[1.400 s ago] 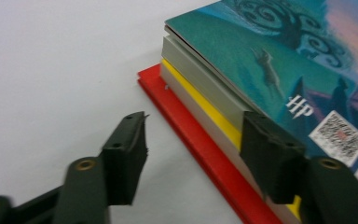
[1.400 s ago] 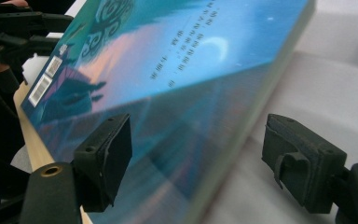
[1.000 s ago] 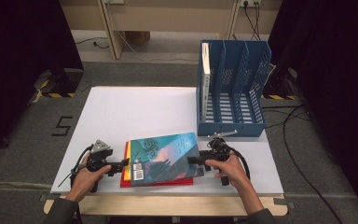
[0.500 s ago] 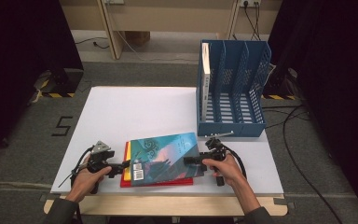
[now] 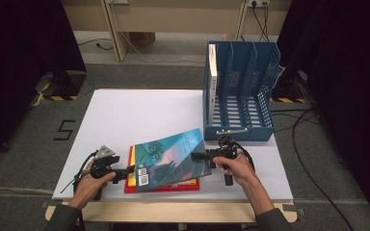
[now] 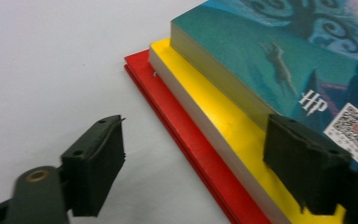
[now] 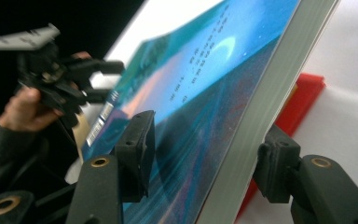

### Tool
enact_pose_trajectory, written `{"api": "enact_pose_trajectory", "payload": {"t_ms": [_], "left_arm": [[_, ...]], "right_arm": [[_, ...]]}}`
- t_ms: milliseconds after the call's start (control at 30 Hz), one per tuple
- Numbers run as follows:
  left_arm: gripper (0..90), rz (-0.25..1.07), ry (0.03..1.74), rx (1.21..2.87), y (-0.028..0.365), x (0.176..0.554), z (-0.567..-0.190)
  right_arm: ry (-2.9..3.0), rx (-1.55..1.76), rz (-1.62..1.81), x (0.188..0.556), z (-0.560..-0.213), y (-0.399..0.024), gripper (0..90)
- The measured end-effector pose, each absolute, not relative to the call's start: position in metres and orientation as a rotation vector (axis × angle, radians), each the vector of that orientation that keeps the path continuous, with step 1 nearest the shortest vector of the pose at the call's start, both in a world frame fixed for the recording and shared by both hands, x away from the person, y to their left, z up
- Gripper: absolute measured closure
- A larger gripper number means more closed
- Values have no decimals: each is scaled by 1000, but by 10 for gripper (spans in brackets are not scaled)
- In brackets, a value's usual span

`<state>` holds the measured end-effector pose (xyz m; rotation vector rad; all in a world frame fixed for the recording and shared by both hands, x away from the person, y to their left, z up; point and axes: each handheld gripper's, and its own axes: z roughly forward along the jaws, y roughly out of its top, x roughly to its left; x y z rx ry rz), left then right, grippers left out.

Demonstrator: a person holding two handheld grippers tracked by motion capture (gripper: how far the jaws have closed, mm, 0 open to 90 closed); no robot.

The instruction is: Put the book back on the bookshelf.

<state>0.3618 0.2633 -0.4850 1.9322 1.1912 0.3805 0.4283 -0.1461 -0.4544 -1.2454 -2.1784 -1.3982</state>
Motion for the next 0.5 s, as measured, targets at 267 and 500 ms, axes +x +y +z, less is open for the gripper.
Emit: {"api": "enact_pose_trajectory", "payload": {"t_ms": [267,500], "left_arm": [[303,382,1171,1930,261,361,-484],[372,403,1121,1954,254,359,-483]], "right_arm": [[-2224,-1205,-1270,439,-439,-143,476],[-2221,-1105,-1166,440,-430,-122,516]]}}
